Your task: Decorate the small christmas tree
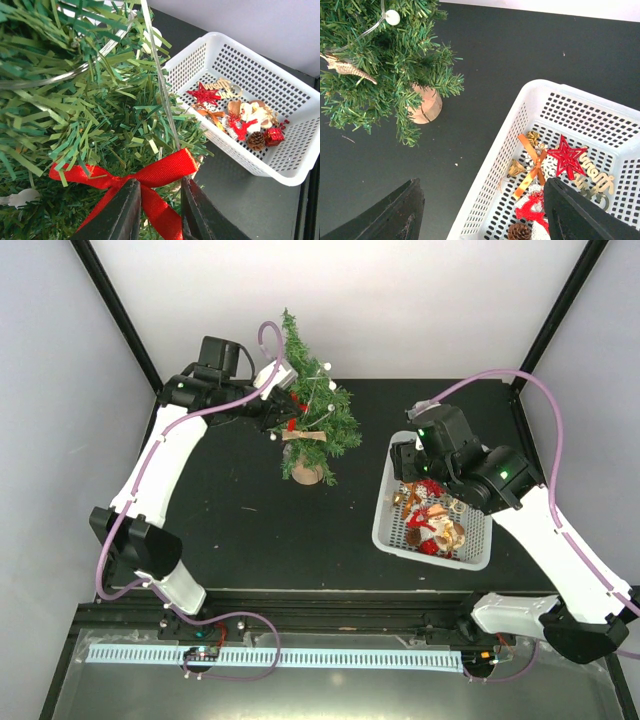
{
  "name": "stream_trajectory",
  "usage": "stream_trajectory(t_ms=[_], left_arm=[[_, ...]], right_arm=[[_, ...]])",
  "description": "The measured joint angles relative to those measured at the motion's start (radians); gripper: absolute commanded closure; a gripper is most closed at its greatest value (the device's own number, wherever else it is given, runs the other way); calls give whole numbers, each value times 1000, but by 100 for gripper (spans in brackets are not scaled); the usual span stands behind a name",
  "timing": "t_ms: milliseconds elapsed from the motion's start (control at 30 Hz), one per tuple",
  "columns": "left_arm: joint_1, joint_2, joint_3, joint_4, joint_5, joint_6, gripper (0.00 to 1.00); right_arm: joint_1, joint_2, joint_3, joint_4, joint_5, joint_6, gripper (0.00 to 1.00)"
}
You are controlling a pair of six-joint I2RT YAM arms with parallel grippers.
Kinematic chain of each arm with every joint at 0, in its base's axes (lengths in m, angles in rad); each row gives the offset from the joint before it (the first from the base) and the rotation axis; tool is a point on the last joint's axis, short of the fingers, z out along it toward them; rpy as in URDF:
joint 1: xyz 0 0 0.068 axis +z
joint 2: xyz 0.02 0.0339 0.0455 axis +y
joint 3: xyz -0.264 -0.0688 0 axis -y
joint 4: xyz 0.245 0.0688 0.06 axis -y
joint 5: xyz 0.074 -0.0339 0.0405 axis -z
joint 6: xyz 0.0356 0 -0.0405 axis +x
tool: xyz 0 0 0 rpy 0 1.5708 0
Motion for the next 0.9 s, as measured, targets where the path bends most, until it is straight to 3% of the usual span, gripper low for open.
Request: stream_trajectory(t_ms=[567,900], left_arm=[[-4,-25,-32,6,-2,-1,70],[-4,-90,-39,12,7,3,53]], right_arm=[[0,-4,-7,1,0,0,33],[0,-11,-21,2,0,0,33]])
